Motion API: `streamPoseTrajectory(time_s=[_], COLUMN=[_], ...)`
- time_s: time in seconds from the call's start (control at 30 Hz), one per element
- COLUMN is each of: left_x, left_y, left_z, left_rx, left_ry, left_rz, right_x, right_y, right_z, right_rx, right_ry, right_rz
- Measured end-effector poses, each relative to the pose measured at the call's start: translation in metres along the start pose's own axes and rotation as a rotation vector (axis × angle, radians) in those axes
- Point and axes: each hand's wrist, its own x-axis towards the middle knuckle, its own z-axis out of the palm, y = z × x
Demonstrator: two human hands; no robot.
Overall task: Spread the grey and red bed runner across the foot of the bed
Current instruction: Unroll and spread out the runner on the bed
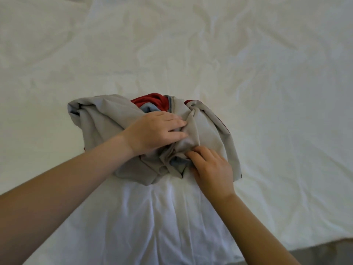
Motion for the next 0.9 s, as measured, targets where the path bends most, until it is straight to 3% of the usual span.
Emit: streamPoseTrajectory(time_s=[0.27,0.4,0.67,0.77,0.9], left_x=[0.063,0.109,0.182,0.199,0.217], left_y=[-0.001,-0.004,-0.025,-0.039,-0.055], left_z=[-0.008,-0.007,0.022,0.04,0.059], left_rx=[-0.088,-0.122,-0.202,-0.204,-0.207], left_ry=[0.062,0.043,-0.053,-0.053,-0.22], left_rz=[-0.092,-0.243,-0.631,-0.803,-0.96], right_x=[0.015,0.035,0.071,0.074,0.074], right_y=[0.057,0.102,0.205,0.24,0.26], right_z=[-0.038,-0.063,-0.079,-0.075,-0.065], right_rx=[0.065,0.085,0.334,0.363,0.381], right_ry=[0.227,0.298,0.314,0.305,0.152], right_rz=[-0.015,0.041,0.658,0.786,0.81])
